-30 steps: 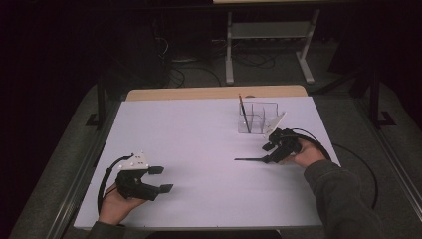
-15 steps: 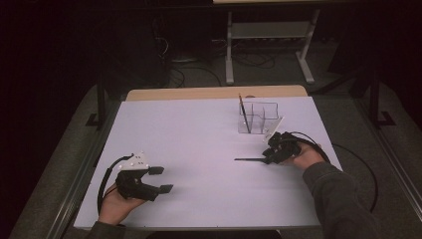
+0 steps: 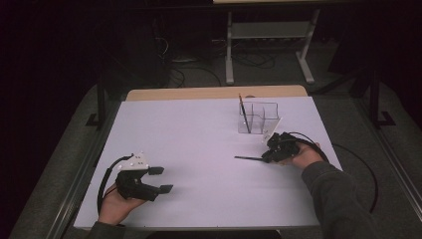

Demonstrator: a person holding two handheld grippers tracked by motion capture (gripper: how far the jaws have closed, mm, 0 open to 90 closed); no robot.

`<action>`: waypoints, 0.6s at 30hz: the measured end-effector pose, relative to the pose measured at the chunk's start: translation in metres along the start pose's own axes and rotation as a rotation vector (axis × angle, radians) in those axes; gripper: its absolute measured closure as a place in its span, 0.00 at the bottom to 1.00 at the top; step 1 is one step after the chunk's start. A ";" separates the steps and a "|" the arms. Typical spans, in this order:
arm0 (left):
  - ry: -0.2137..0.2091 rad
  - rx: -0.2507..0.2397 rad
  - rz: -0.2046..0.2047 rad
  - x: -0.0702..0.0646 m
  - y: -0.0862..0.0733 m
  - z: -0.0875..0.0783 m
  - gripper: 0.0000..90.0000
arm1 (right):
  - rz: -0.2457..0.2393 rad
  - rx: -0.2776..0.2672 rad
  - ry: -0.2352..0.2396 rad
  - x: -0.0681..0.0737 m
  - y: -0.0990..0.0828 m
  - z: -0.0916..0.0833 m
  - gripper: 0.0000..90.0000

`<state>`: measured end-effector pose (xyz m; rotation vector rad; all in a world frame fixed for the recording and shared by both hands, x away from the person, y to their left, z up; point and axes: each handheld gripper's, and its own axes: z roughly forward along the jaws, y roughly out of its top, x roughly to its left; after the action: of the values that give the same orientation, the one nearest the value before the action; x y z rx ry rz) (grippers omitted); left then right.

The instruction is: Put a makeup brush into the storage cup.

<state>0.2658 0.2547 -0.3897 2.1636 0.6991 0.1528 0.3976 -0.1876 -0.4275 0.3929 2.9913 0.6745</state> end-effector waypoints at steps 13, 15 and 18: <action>-0.004 0.000 0.001 -0.001 0.000 0.001 0.31 | 0.033 -0.010 0.030 -0.004 -0.001 0.000 0.92; -0.005 0.005 0.002 -0.001 0.000 0.002 0.31 | 0.039 -0.007 0.033 -0.003 -0.001 -0.001 0.92; -0.006 0.006 0.007 -0.001 0.000 0.002 0.31 | 0.041 -0.016 0.035 -0.003 -0.001 -0.004 0.92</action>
<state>0.2660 0.2527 -0.3909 2.1716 0.6891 0.1481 0.3997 -0.1911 -0.4242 0.4477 3.0158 0.7163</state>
